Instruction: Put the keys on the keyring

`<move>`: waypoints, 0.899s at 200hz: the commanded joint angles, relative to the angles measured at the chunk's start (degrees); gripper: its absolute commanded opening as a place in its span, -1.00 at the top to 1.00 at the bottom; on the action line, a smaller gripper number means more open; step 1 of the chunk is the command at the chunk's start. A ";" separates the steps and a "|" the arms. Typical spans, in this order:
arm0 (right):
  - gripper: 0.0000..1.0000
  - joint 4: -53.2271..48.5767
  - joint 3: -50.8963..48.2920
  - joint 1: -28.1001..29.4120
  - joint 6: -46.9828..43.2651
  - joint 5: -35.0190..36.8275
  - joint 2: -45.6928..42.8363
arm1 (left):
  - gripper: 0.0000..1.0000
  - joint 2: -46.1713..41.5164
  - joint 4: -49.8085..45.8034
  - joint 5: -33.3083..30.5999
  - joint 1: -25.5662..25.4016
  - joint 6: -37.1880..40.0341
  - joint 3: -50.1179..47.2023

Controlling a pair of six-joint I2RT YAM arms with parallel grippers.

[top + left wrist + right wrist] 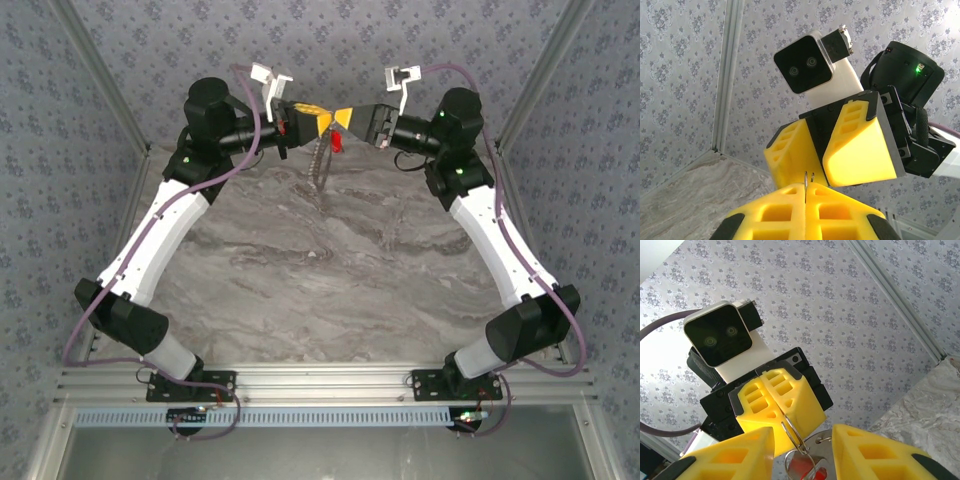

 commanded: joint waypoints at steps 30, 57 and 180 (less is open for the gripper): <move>0.42 2.63 2.01 0.96 1.04 -0.63 0.87 | 1.00 -1.57 4.26 0.37 0.07 -1.45 -0.54; 0.60 2.89 2.10 1.12 1.27 -0.89 0.95 | 1.00 -1.62 4.52 0.31 0.03 -1.65 -0.76; 0.57 3.24 -1.24 1.21 1.95 -1.02 -0.95 | 1.00 -2.33 4.87 -0.05 0.15 -1.47 -1.46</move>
